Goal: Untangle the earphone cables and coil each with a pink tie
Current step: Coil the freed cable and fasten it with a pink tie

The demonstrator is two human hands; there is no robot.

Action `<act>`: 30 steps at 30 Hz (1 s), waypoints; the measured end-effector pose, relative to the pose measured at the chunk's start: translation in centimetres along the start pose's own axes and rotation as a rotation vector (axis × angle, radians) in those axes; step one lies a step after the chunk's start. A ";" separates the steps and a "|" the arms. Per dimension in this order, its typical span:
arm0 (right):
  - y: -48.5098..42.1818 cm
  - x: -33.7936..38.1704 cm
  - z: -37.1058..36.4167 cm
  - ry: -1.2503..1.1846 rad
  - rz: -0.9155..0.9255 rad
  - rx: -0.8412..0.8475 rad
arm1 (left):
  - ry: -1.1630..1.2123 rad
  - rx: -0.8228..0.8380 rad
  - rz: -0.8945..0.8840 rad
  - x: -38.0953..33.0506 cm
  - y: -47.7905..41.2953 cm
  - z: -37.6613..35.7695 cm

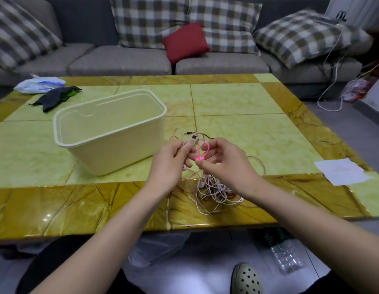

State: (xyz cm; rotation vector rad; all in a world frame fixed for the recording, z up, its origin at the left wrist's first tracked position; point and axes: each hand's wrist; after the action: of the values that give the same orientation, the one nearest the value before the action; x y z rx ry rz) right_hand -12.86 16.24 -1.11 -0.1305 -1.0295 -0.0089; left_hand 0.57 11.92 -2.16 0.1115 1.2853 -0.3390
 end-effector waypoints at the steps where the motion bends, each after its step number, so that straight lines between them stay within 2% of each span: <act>1: 0.2 -0.1 0.3 0.015 0.001 -0.020 | 0.002 -0.014 0.008 -0.1 0.3 -0.6; 6: 1.3 -0.9 1.4 0.068 -0.016 -0.042 | 0.069 -0.052 0.056 -0.6 1.4 -3.0; 13: 2.8 -0.8 2.3 0.159 0.049 -0.070 | -0.089 -0.086 0.029 -1.1 2.3 -5.7; 19: 3.5 -1.6 2.7 0.128 0.061 -0.050 | -0.076 -0.041 0.070 -0.6 2.5 -6.3; 23: 3.6 -2.1 3.3 0.135 0.032 -0.070 | 0.014 0.054 0.132 -1.5 2.3 -5.5; 27: 3.7 -2.4 4.5 -0.072 -0.174 -0.026 | 0.015 0.285 0.179 -1.9 2.0 -4.1; 30: 3.8 -1.9 4.9 -0.233 -0.232 0.075 | -0.018 0.426 0.215 -2.6 2.0 -3.5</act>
State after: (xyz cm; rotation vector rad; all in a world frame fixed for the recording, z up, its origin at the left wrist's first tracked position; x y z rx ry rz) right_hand -17.76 20.48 -0.62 0.0578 -1.2715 -0.1690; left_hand -2.60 15.24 -0.91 0.6024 1.1547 -0.4231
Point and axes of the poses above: each hand's wrist, its own y-axis away from the middle knuckle, its own z-axis out of the back of the hand, x = y × z, and after that the axes turned 5 degrees about x, right-handed
